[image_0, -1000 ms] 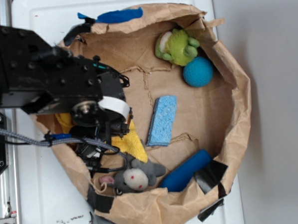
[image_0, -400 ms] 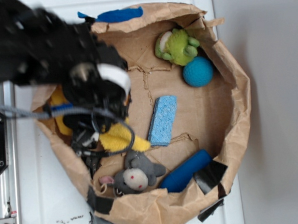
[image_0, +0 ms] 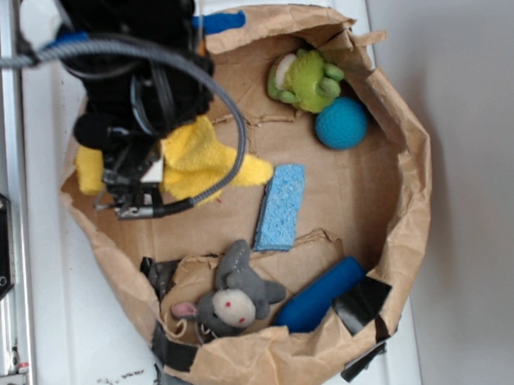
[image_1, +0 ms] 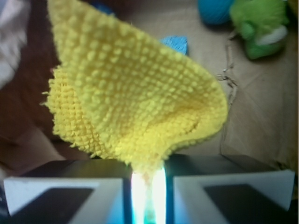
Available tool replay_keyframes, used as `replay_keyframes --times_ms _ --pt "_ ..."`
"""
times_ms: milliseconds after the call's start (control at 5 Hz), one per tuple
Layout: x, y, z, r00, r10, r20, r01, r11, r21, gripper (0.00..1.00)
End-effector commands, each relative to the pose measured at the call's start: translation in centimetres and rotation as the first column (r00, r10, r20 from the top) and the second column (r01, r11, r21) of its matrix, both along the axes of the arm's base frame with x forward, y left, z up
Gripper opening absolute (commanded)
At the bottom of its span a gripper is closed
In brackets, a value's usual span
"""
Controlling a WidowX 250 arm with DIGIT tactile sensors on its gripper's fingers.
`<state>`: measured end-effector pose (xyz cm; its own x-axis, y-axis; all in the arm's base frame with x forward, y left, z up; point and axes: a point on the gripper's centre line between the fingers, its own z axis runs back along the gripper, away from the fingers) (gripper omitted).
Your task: Grab the yellow cloth.
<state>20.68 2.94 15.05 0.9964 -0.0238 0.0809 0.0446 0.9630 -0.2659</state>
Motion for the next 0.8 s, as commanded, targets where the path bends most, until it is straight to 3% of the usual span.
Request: replay_keyframes --times_ms 0,400,600 --pt "1.4 -0.2 3.5 0.961 0.272 0.045 -0.276 0.948 0.160 0.00" --pt "2.8 -0.8 3.3 0.957 0.290 0.013 -0.288 0.943 0.163 0.00" --pt "2.8 -1.4 2.8 0.964 0.265 0.023 -0.265 0.946 0.189 0.00"
